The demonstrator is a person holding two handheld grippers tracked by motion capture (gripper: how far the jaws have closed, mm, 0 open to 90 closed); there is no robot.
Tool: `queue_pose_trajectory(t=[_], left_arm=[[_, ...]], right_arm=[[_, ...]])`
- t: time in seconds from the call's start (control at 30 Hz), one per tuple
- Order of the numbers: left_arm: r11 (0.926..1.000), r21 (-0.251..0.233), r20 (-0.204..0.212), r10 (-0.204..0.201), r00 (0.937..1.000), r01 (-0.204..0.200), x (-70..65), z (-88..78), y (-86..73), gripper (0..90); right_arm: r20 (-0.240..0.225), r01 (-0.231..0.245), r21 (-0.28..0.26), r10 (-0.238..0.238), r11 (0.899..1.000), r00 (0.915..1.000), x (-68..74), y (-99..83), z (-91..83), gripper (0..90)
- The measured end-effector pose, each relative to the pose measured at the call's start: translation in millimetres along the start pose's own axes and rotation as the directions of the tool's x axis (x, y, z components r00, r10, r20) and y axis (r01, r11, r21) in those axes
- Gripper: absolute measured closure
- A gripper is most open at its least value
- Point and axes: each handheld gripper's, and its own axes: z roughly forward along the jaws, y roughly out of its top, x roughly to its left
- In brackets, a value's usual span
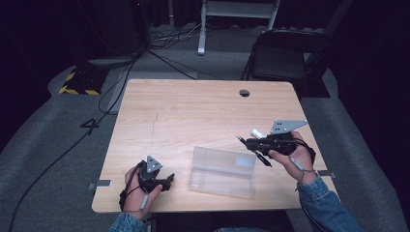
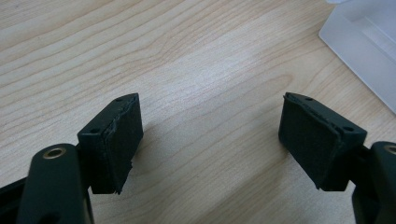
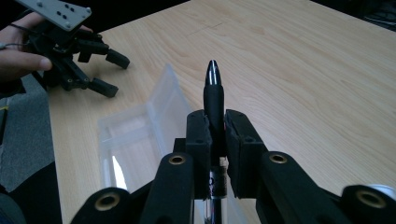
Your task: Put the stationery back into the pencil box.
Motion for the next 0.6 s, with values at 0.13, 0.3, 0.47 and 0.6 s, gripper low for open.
queue_pose_trajectory(t=[0.13, 0.3, 0.47, 0.6], left_arm=[[1.0, 0.001, 0.001, 0.008, 1.0, -0.008, -0.4, 0.6, 0.9, 22.3], [0.9998, 0.002, 0.008, 0.019, 0.9998, -0.019, -3.5, 2.1, 2.4, 22.3], [0.9997, 0.004, 0.014, 0.024, 0.9996, -0.025, -5.9, 3.2, 3.6, 22.3], [0.9996, 0.002, 0.015, 0.027, 0.9995, -0.027, -6.9, 3.3, 3.7, 22.2]], right_arm=[[-0.016, 0.024, 0.009, -0.024, 1.0, 0.9996, 4.4, -0.7, 7.7, 80.8], [-0.047, 0.041, 0.015, -0.04, 0.999, 0.9981, 9.4, -2.6, 17.5, 80.7], [-0.067, 0.065, 0.024, -0.063, 0.998, 0.9958, 13.6, -5.0, 27.4, 80.8], [-0.084, 0.079, 0.03, -0.077, 0.996, 0.9935, 16.6, -7.5, 34.7, 80.8]])
